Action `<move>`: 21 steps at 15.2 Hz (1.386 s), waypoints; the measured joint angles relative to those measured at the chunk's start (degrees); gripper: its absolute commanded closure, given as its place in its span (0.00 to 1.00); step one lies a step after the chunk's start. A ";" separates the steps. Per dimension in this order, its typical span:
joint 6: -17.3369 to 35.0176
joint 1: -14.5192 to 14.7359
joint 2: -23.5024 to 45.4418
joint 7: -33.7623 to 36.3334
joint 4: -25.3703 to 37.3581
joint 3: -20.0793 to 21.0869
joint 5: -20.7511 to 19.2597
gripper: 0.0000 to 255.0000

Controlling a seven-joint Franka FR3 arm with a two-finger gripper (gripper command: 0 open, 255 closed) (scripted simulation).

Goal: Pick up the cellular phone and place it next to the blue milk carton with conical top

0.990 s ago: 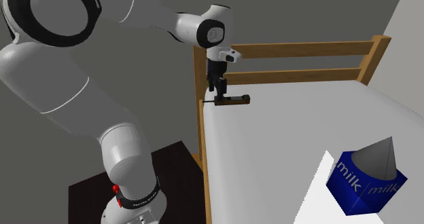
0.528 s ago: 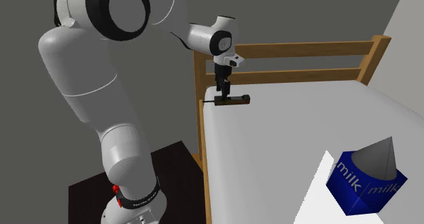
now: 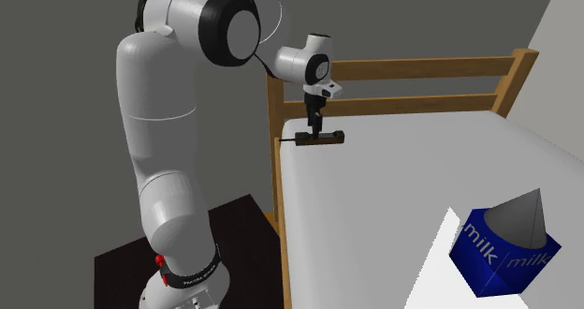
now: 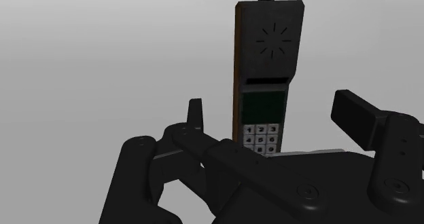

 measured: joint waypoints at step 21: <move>4.54 0.54 3.63 1.65 -1.19 -0.57 -2.22 1.00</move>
